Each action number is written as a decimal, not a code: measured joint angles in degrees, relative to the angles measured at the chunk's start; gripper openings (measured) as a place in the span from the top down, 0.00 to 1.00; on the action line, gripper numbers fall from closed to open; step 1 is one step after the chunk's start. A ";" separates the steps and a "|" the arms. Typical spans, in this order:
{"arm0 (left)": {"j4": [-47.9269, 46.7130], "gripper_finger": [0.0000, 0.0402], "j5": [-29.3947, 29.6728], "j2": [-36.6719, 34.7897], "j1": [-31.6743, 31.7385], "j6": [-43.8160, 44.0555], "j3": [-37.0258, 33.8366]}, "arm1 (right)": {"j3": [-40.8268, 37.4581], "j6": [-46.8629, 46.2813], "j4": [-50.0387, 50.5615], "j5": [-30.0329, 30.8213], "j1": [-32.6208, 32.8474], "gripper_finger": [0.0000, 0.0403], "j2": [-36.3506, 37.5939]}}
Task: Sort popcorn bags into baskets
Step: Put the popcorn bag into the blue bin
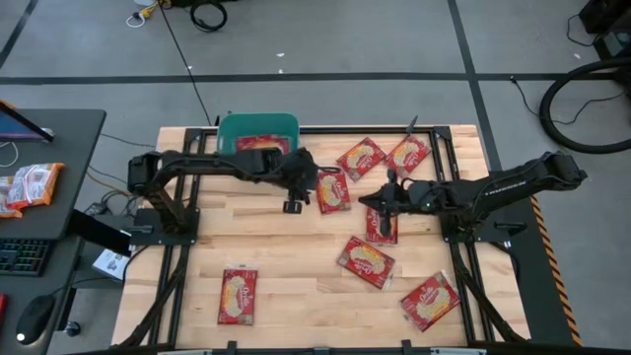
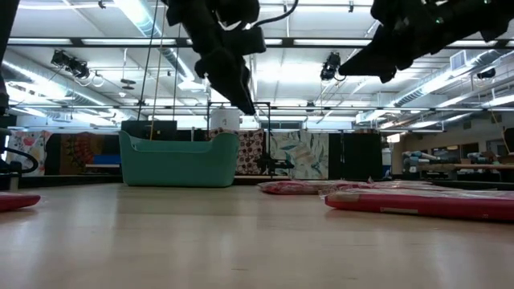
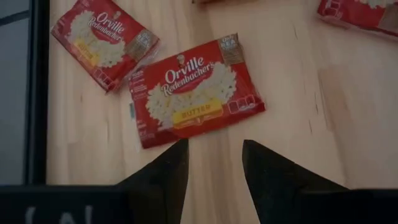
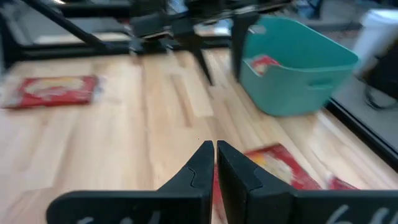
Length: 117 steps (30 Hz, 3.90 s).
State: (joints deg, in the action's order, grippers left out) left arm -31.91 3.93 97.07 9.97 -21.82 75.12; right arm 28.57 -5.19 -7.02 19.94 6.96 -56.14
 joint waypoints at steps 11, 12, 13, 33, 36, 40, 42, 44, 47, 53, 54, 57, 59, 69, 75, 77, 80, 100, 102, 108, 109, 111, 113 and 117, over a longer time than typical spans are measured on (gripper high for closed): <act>8.18 0.61 -1.68 -4.08 -0.95 1.70 -9.53 | 4.67 -0.22 3.84 -0.20 -2.89 0.94 -7.13; 9.96 0.61 -1.72 -4.63 -1.10 1.96 -10.33 | 5.16 -0.24 4.11 -0.71 -3.07 0.94 -8.05; 10.58 0.61 -1.67 -5.37 -1.21 2.10 -11.31 | 5.39 -0.22 4.47 -1.01 -3.22 0.94 -8.89; 26.19 0.61 0.44 -20.95 -5.81 10.72 -29.75 | 18.88 -0.04 15.53 -0.83 -3.39 0.89 -24.18; 25.26 0.61 1.37 -23.58 -6.65 12.77 -31.71 | 22.24 0.76 21.61 2.89 -3.64 0.83 -26.67; 24.78 0.61 1.30 -25.17 -7.67 17.47 -33.14 | 24.72 1.29 25.18 4.53 -5.09 0.74 -29.37; 22.07 0.61 1.37 -25.22 -8.22 19.65 -33.68 | 25.18 2.49 23.55 3.05 -5.60 0.69 -31.26; 21.47 0.61 1.33 -24.96 -8.92 21.37 -33.59 | 25.23 4.41 21.88 0.67 -5.76 0.65 -33.37; 19.40 0.61 1.31 -24.69 -9.52 22.94 -33.66 | 25.21 7.41 18.64 -2.48 -5.76 0.60 -37.19; 19.13 0.61 1.32 -24.77 -9.98 25.78 -33.56 | 27.13 11.70 15.34 -4.48 -5.48 0.55 -44.10; 19.00 0.61 1.21 -24.85 -10.17 25.99 -33.56 | 27.60 12.43 15.12 -4.64 -5.51 0.55 -45.16; 15.44 0.61 0.91 -25.44 -10.50 27.04 -33.20 | 29.33 14.88 15.15 -3.99 -5.51 0.56 -48.24; 10.97 0.61 0.95 -26.10 -10.61 27.49 -31.81 | 30.21 16.41 15.31 -2.99 -5.44 0.56 -49.79; 6.10 0.61 6.54 -33.40 -10.61 29.11 -30.83 | 31.57 24.03 12.34 1.07 -5.44 0.61 -54.78; 6.94 0.61 6.98 -33.71 -10.59 29.47 -30.89 | 31.63 24.77 12.65 0.04 -5.38 0.77 -55.10; 7.40 0.61 6.98 -33.71 -10.59 30.49 -30.88 | 31.63 24.89 12.82 -0.06 -5.35 0.85 -55.10; 10.18 0.61 6.96 -33.69 -10.59 31.71 -30.89 | 31.55 24.99 13.01 -0.02 -5.44 0.96 -55.10; 45.86 0.61 14.12 -43.06 -16.98 22.25 -47.54 | 33.76 23.65 18.00 -0.87 -4.74 0.99 -35.47; 53.24 0.61 13.98 -44.06 -17.33 19.73 -50.49 | 37.02 22.30 21.01 -1.57 -4.74 0.99 -35.12; 64.73 0.61 14.54 -47.72 -16.88 15.29 -55.05 | 48.04 24.55 26.56 -2.32 -4.04 1.00 -39.54; 64.89 0.61 14.01 -48.67 -17.00 15.19 -55.04 | 49.99 25.36 27.00 -2.38 -4.02 1.00 -40.55; 63.63 0.61 11.92 -50.74 -17.44 15.17 -54.92 | 54.28 26.00 28.20 -2.42 -4.27 1.00 -42.28; 59.59 0.61 10.55 -52.67 -18.55 15.19 -54.92 | 58.66 26.05 29.68 -3.23 -4.85 1.00 -44.18; 55.06 0.61 12.63 -56.13 -21.27 13.88 -55.03 | 65.65 26.63 31.72 -7.81 -6.51 1.00 -48.34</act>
State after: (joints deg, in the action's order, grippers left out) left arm 23.15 16.56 40.93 -11.31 -7.95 20.10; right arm 94.23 21.45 24.70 12.13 0.45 -104.48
